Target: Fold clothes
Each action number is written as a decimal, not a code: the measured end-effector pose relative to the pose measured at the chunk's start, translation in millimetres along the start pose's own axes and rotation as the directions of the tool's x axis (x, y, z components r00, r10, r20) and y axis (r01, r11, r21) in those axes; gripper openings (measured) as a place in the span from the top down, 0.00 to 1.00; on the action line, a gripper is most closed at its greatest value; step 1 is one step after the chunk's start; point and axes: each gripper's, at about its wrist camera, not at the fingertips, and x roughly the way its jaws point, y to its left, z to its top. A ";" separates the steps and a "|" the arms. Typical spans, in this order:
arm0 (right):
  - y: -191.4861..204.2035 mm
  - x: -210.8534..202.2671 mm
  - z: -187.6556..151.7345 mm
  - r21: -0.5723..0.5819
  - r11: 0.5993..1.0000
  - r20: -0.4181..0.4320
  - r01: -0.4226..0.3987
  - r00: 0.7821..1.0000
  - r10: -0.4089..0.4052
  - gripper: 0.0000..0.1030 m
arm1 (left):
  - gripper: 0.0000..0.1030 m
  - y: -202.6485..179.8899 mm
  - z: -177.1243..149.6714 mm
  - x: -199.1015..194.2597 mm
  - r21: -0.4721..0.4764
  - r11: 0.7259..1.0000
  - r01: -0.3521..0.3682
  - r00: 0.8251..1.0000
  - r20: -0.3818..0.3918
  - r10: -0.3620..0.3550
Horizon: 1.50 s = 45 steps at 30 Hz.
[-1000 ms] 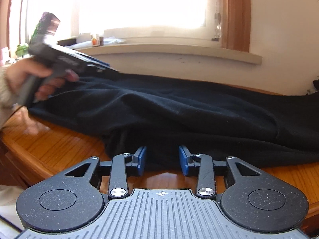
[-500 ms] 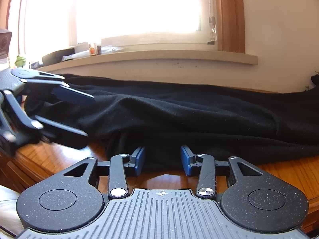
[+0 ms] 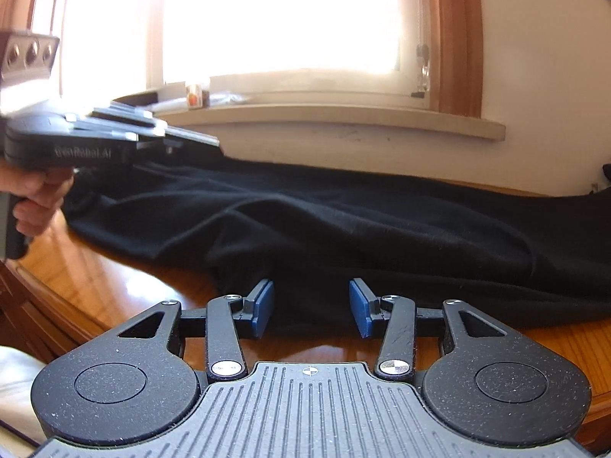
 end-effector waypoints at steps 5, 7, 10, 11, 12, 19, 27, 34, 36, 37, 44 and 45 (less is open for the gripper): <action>-0.2 1.2 2.3 -0.020 0.999 -0.006 0.028 1.000 -0.028 0.56 | 0.41 -9.3 -14.1 0.1 -0.007 0.996 0.092 0.995 -0.030 -0.092; -0.3 3.1 0.8 -0.026 0.999 -0.014 0.042 0.999 -0.043 0.56 | 0.40 -16.6 -17.9 8.1 0.028 0.997 0.070 0.997 -0.042 -0.069; -0.5 3.3 -0.3 -0.027 0.999 -0.017 0.034 0.999 -0.034 0.56 | 0.58 -19.9 -19.5 21.1 0.065 0.997 0.038 0.998 -0.052 -0.035; -0.2 2.7 0.0 -0.026 0.999 -0.014 0.027 1.000 -0.027 0.56 | 0.88 -17.1 -19.4 22.5 0.058 0.998 0.031 0.999 -0.044 -0.029; 0.0 2.1 0.3 -0.024 1.000 -0.012 0.020 1.000 -0.020 0.56 | 0.94 -12.6 -19.0 22.1 0.036 0.999 0.022 0.999 -0.029 -0.021; -2.0 -5.0 2.7 -0.014 0.999 -0.005 -0.049 0.999 0.049 0.56 | 0.95 25.9 -6.1 -2.6 -0.132 0.988 0.084 0.995 0.068 -0.075; 8.3 -9.1 8.0 -0.024 0.988 0.012 -0.151 0.988 0.151 0.56 | 0.95 10.4 -3.4 -9.3 -0.100 0.986 0.137 0.990 0.052 -0.132; 21.5 27.9 22.6 -0.058 0.973 -0.030 -0.223 0.975 0.222 0.43 | 1.00 0.4 -9.2 -17.9 -0.103 0.977 0.186 0.982 0.040 -0.182; 22.6 35.1 19.4 -0.064 0.974 -0.028 -0.219 0.976 0.218 0.47 | 0.97 6.6 -12.4 -27.6 -0.104 0.985 0.139 0.990 0.042 -0.135; 21.8 37.3 17.6 -0.062 0.975 -0.025 -0.212 0.977 0.211 0.63 | 0.97 15.2 -15.9 -35.6 -0.126 0.985 0.119 0.992 0.047 -0.114; 3.9 14.8 1.0 0.014 0.965 0.012 -0.261 0.965 0.261 0.93 | 0.61 99.8 -76.3 -136.2 -0.273 0.945 -0.180 0.981 0.021 0.194; 3.3 12.0 -2.5 0.016 0.967 0.007 -0.255 0.967 0.255 0.93 | 0.57 109.9 -85.5 -150.4 -0.290 0.930 -0.226 0.971 0.008 0.238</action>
